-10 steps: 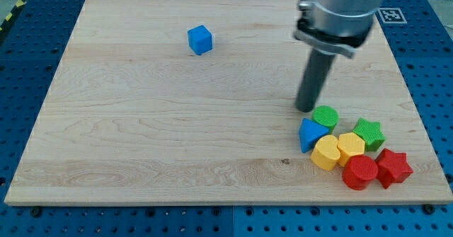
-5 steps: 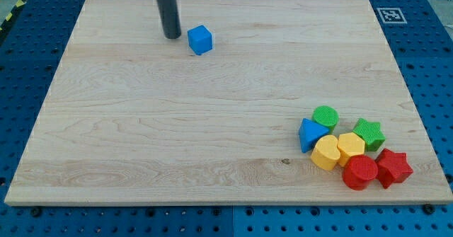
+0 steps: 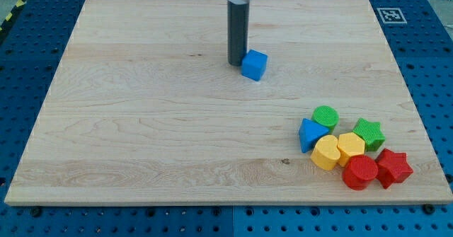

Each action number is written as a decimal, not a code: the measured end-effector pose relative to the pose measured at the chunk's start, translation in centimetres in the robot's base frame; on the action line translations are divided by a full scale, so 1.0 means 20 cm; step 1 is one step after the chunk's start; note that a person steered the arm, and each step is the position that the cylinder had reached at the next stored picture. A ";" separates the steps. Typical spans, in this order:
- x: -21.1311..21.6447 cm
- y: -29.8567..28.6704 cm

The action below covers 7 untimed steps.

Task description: Slide the blue cube to the group of blocks

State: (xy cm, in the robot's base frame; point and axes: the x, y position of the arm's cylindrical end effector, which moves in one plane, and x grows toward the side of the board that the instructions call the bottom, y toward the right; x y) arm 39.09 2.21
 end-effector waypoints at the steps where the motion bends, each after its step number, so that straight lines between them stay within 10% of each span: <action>1: 0.11 0.15; 7: 0.13 0.79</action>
State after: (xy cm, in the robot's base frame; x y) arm 41.61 18.11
